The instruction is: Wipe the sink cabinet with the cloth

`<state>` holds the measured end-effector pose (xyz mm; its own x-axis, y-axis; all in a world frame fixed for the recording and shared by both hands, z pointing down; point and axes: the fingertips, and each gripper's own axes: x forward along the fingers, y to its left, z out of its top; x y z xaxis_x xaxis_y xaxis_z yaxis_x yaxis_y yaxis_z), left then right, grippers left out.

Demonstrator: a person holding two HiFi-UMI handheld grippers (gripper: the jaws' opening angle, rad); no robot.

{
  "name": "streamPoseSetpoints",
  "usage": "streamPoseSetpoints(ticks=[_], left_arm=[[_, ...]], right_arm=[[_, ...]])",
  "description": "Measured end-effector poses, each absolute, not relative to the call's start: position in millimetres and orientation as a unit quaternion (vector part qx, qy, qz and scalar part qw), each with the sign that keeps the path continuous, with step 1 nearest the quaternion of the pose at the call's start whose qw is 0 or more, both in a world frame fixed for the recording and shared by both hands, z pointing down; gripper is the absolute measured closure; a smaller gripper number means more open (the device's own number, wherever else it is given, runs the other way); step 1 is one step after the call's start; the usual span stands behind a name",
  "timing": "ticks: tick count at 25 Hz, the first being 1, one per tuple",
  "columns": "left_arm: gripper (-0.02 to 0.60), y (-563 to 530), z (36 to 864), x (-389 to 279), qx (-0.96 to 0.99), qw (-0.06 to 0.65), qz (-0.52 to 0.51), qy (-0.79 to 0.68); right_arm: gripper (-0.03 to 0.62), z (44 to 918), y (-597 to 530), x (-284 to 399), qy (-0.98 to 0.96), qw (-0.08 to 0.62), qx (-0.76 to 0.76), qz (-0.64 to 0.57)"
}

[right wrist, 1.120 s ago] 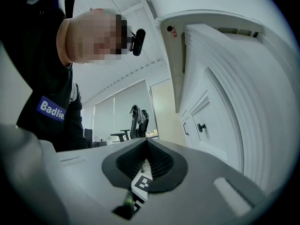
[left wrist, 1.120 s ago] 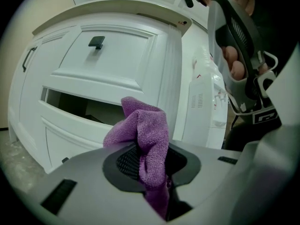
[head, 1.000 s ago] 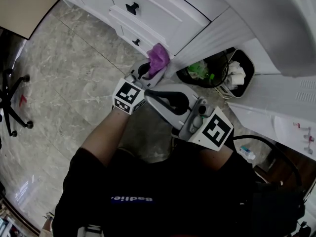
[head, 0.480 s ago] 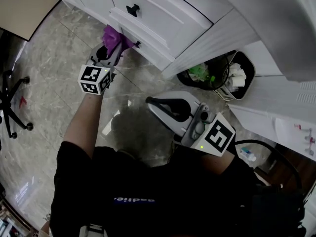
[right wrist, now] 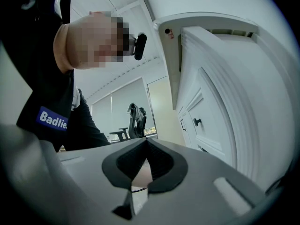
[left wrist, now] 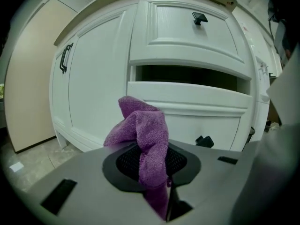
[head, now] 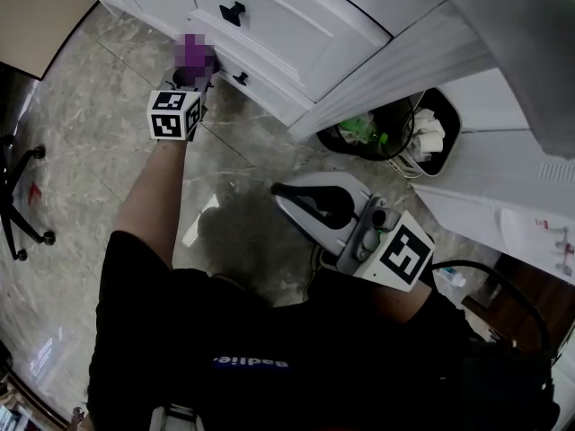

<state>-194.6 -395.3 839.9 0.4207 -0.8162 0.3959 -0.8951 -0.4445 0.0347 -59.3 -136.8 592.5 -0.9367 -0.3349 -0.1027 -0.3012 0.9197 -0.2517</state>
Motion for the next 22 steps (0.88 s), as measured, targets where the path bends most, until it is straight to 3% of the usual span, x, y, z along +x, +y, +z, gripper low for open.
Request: streamPoseSetpoints(ticks=[22], left_arm=[[0.497,-291.1,827.5,-56.2,0.895,0.164,0.079,-0.407]], right_arm=[[0.597,592.8,-140.3,-69.4,0.977,0.08,-0.151,-0.125]])
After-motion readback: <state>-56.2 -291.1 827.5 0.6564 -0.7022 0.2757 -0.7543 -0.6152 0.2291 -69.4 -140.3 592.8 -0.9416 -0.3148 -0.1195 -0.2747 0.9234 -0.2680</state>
